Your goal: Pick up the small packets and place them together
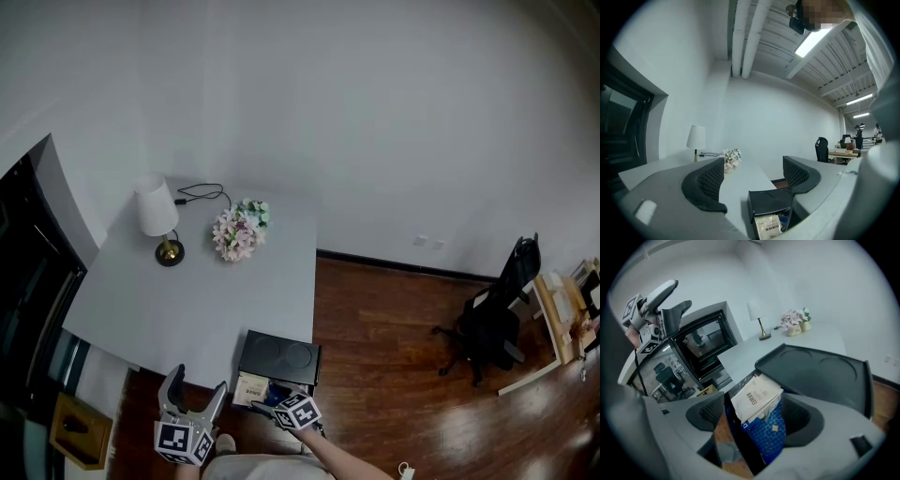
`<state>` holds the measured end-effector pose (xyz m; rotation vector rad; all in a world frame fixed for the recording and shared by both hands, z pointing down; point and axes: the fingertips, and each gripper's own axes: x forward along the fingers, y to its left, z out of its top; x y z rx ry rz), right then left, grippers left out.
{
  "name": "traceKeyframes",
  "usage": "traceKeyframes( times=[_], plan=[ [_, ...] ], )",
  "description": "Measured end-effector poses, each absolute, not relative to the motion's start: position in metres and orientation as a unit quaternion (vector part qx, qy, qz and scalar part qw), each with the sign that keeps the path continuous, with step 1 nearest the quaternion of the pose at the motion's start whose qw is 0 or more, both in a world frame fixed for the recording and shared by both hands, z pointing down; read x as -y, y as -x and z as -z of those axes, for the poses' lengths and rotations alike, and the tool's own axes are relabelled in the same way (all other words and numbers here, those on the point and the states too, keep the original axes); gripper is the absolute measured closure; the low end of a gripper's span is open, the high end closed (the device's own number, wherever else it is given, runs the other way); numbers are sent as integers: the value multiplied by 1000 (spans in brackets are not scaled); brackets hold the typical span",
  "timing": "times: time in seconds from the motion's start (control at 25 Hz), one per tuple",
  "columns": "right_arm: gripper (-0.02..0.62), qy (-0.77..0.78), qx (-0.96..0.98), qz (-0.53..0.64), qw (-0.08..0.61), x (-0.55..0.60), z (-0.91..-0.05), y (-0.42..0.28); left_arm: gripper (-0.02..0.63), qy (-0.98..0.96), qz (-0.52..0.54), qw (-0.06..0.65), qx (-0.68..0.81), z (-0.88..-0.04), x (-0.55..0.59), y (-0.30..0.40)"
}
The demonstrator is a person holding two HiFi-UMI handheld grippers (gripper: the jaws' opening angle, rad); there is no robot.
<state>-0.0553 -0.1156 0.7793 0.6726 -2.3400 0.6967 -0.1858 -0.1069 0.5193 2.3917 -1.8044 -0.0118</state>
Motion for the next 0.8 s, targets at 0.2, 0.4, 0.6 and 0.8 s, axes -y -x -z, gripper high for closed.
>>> traceKeyframes(
  times=[0.2, 0.4, 0.6, 0.8],
  plan=[
    [220, -268, 864, -270, 329, 117, -806, 65, 210, -791, -1, 84, 606, -528, 94, 198],
    [340, -304, 845, -262, 352, 125, -817, 62, 232, -791, -1, 94, 605, -533, 88, 204],
    [449, -325, 843, -248, 350, 127, -809, 55, 235, -793, -5, 97, 602, -534, 87, 204],
    [466, -337, 834, -286, 330, 118, -798, 30, 235, -796, -3, 101, 597, -537, 86, 197]
  ],
)
